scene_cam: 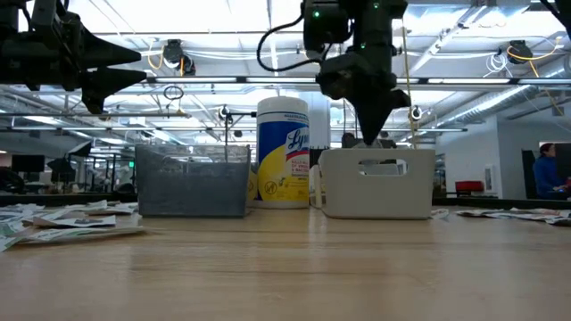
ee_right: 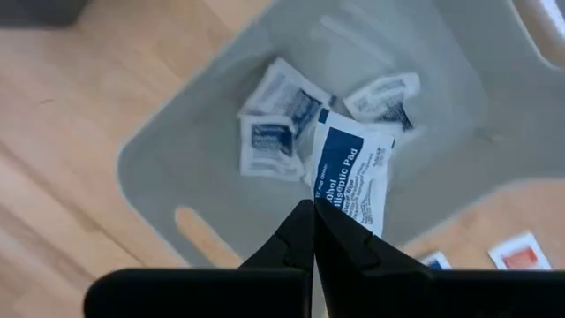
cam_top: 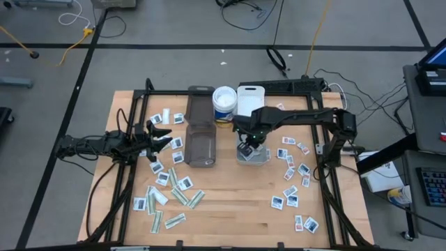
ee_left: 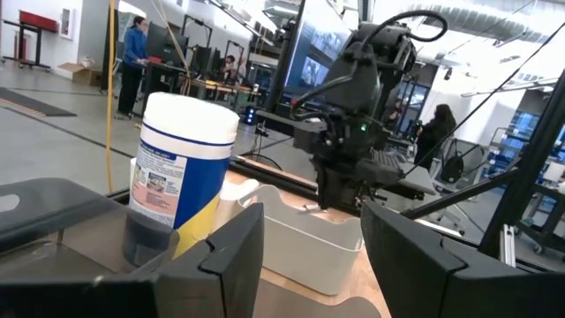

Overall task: Pick & Place First Aid Supplies
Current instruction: Put the alcohol pad into the gray bin

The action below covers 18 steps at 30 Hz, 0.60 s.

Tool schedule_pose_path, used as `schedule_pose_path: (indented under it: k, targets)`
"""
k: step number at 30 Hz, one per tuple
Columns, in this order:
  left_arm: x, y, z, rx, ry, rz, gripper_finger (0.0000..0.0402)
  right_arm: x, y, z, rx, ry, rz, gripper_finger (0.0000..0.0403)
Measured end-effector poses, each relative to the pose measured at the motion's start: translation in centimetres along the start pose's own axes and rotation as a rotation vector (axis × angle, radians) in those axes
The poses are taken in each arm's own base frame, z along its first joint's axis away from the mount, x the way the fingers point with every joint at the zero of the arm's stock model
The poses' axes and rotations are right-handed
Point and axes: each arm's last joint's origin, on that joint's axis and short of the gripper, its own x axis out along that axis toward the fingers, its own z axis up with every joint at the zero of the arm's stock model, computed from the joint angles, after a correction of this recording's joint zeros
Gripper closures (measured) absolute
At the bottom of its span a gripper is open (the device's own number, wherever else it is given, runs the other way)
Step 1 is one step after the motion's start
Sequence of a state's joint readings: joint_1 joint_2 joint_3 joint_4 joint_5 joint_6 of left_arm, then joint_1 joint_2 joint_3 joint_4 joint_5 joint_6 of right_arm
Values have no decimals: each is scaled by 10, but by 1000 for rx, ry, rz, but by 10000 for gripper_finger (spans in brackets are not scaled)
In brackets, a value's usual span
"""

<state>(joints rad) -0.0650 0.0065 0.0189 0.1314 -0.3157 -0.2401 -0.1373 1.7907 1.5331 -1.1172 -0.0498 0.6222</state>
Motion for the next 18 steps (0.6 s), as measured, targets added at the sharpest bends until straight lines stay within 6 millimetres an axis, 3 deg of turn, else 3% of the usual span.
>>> schedule_pose_path:
  k: [12, 18]
  targets:
    - [0, 0, 0, 0, 0, 0, 206, 52, 0, -3, -66, -19, -33, 403]
    - [0, 0, 0, -1, -1, 0, 206, 58, 0, -2, -110, -54, -18, 388]
